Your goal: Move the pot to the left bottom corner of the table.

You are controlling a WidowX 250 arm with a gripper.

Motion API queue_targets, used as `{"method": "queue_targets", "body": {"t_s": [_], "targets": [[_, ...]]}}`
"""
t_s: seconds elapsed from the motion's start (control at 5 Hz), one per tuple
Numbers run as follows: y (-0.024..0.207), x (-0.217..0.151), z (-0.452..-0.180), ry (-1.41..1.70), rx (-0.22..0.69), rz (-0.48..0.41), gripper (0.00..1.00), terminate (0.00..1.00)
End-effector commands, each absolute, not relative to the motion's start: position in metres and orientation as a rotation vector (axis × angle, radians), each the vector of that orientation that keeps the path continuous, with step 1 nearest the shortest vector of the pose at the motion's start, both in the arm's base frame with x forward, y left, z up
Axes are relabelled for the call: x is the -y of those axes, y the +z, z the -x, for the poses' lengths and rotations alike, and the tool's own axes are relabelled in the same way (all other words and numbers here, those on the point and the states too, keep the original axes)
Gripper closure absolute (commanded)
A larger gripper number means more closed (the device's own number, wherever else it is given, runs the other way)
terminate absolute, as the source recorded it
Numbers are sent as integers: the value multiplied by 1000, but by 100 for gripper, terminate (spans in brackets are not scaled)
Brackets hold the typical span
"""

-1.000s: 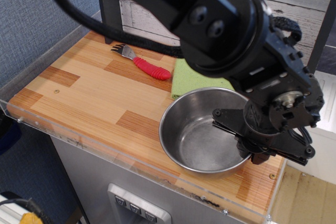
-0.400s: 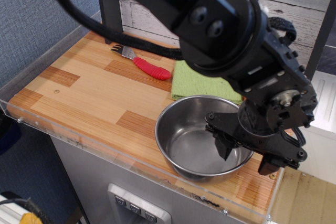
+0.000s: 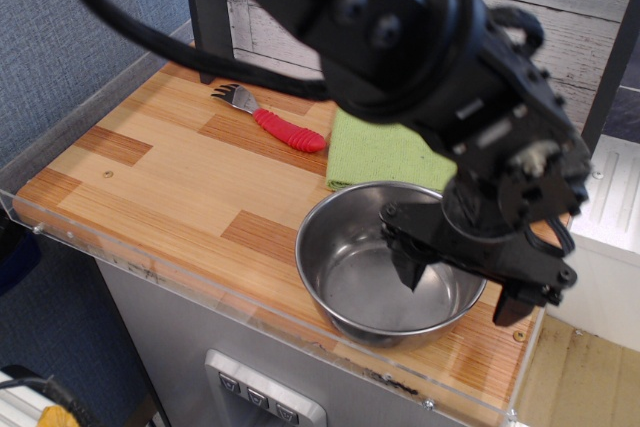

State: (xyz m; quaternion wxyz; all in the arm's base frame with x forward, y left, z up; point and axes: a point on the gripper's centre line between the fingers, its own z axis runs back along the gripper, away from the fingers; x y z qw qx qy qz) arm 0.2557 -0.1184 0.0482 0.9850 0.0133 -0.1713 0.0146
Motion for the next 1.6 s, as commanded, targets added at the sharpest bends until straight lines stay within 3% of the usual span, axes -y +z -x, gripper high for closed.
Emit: {"method": "queue_targets", "body": {"t_s": [0.0,0.2,0.6,1.2,1.4], "targets": [[121,97,-260,121,426,77,0,0],[158,74,-265,271,462,63,0,0],[206,22,-272,527,558,35,0,0],[212,7,-274,601,568,61,0,0],[212,7,-274,601,568,61,0,100]]}}
